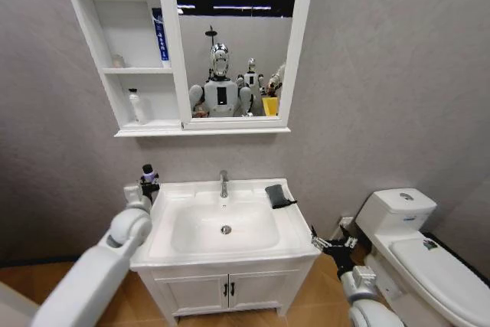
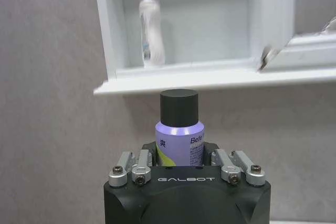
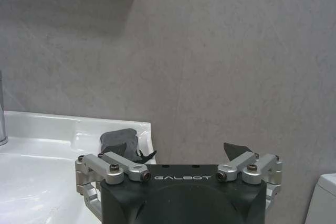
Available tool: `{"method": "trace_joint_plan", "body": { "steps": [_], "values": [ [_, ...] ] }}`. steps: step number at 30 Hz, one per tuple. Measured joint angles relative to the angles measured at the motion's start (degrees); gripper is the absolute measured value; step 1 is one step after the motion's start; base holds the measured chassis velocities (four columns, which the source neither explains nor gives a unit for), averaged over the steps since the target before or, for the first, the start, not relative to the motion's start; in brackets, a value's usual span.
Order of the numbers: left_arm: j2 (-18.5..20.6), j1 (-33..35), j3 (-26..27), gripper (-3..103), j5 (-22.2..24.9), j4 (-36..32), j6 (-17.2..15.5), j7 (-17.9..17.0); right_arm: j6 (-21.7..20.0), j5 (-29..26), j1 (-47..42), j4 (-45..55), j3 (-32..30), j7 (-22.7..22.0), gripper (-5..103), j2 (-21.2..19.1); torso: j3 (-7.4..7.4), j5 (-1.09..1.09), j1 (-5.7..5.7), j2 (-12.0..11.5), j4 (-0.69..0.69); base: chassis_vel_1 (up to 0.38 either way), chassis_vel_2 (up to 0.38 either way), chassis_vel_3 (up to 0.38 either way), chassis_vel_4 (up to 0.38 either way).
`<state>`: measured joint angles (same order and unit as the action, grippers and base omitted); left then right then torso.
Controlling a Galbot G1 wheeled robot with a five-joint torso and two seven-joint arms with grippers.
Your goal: Move facial cleanser and shampoo from washbasin to cabinet, then wipe washbasin with towel.
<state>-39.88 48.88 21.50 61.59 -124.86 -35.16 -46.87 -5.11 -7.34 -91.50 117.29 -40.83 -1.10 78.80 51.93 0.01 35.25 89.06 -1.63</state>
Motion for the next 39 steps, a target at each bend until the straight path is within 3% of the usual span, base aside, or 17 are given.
{"method": "trace_joint_plan", "body": {
  "steps": [3,5,8,11,12,14,23,39],
  "values": [
    [5.0,-2.7,1.7,43,6.4,-4.6,-2.3,-1.0,-0.3,0.2,0.2,0.0,0.5,0.0,100,-0.1,0.0,-0.02,0.0,0.0,0.0,0.0,0.0,0.0,0.0],
    [7.8,-7.6,1.2,43,10.6,-3.7,-2.8,0.0,-0.7,0.2,0.3,0.4,0.7,0.0,100,-0.4,0.0,-0.03,0.0,0.0,0.0,0.0,0.0,0.0,0.0],
    [8.7,-10.6,0.3,43,12.0,-2.0,-2.9,1.0,-0.9,0.2,0.4,0.6,0.7,0.0,100,-0.6,0.0,-0.03,0.0,0.0,-0.02,0.0,0.0,0.0,0.0],
    [10.3,-21.6,-3.8,43,12.8,5.6,-3.1,6.6,-1.5,0.3,0.6,0.7,1.7,0.0,100,-1.1,0.01,-0.02,0.0,0.0,-0.01,0.0,0.0,0.0,0.0],
    [10.3,-21.6,-3.8,43,12.8,5.6,-3.1,6.6,-1.5,0.3,0.6,0.7,1.7,0.0,100,-1.1,0.01,-0.02,0.0,0.0,-0.01,0.0,0.0,0.0,0.0],
    [9.1,-29.1,-8.7,43,11.1,12.0,-3.1,10.7,-1.5,1.2,0.4,0.8,2.5,-0.1,100,-1.0,0.01,-0.02,0.0,0.0,0.01,0.0,0.0,0.0,0.0],
    [2.4,-45.5,-20.7,43,9.0,28.2,-3.1,17.1,-2.2,2.2,0.5,2.0,3.6,-0.7,100,-0.9,0.02,-0.02,0.01,0.0,-0.01,0.0,0.0,0.0,0.0],
    [-8.2,-55.8,-30.2,43,1.7,42.6,-3.1,22.6,-2.5,1.3,0.1,2.3,2.0,-0.9,100,-0.8,0.02,-0.01,0.01,0.0,-0.02,0.0,0.0,0.0,0.0]
  ]
}}
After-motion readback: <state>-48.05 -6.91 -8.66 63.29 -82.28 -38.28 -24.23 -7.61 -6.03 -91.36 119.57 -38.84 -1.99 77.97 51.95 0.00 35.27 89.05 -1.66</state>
